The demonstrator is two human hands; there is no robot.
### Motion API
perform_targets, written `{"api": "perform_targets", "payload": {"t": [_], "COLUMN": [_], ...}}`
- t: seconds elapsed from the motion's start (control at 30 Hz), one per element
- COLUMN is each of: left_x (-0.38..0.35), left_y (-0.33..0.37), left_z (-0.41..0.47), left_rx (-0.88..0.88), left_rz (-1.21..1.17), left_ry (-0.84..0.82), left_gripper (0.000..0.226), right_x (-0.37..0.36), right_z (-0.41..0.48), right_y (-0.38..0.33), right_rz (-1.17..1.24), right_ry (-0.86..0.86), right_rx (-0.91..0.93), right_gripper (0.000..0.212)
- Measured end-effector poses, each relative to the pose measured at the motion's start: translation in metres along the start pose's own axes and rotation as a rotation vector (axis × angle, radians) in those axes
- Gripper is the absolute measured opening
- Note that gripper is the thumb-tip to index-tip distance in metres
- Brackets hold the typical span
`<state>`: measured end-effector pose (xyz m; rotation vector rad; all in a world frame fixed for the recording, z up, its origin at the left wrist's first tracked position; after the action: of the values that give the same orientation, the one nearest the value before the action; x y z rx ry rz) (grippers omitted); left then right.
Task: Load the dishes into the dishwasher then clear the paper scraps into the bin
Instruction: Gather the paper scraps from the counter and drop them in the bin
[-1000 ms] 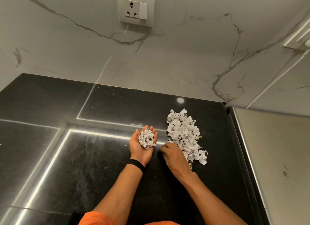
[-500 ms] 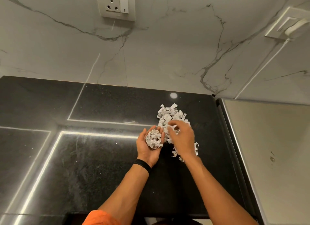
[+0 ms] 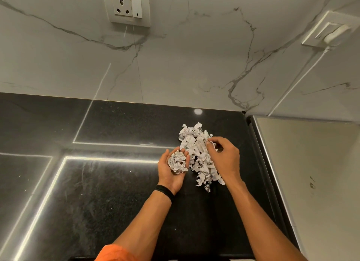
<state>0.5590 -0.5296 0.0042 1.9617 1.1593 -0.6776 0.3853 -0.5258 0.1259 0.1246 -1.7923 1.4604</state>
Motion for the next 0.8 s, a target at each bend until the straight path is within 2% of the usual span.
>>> {"api": "perform_targets", "payload": {"t": [0.13, 0.27, 0.37, 0.47, 0.57, 0.67, 0.8], "left_x": [-0.013, -0.028, -0.032, -0.033, -0.029, -0.027, -0.030], "left_y": [-0.007, -0.013, -0.013, -0.011, -0.012, -0.010, -0.002], "left_z": [0.002, 0.002, 0.005, 0.008, 0.014, 0.017, 0.023], "left_rx": [0.008, 0.040, 0.050, 0.064, 0.062, 0.063, 0.059], "left_rz": [0.053, 0.000, -0.052, -0.143, -0.211, -0.225, -0.213], "left_ry": [-0.052, -0.102, -0.126, -0.126, -0.057, -0.031, -0.028], "left_gripper": [0.046, 0.040, 0.038, 0.041, 0.042, 0.042, 0.043], "right_x": [-0.018, -0.056, -0.057, -0.041, -0.038, -0.057, -0.056], "right_z": [-0.026, -0.050, -0.043, -0.012, 0.027, 0.046, 0.046], "right_y": [-0.028, -0.038, -0.036, -0.030, -0.011, 0.013, 0.019], "right_rz": [0.033, -0.112, -0.017, 0.074, -0.149, -0.505, -0.523], "right_ry": [-0.102, -0.203, -0.223, -0.161, -0.115, -0.241, -0.177], "right_rx": [0.099, 0.180, 0.117, 0.039, 0.038, 0.086, 0.154], "right_gripper": [0.012, 0.020, 0.022, 0.018, 0.025, 0.045, 0.043]}}
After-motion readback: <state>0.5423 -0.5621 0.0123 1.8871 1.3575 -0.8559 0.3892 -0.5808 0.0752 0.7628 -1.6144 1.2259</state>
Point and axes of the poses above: each hand's wrist, its own z-axis towards the middle knuckle, its own x-axis out of the back of the hand, y = z × x, the point moved 8 cm from there along z, towards the middle knuckle, and after that the axes turned 13 degrees about -x, right-handed, at the moved point
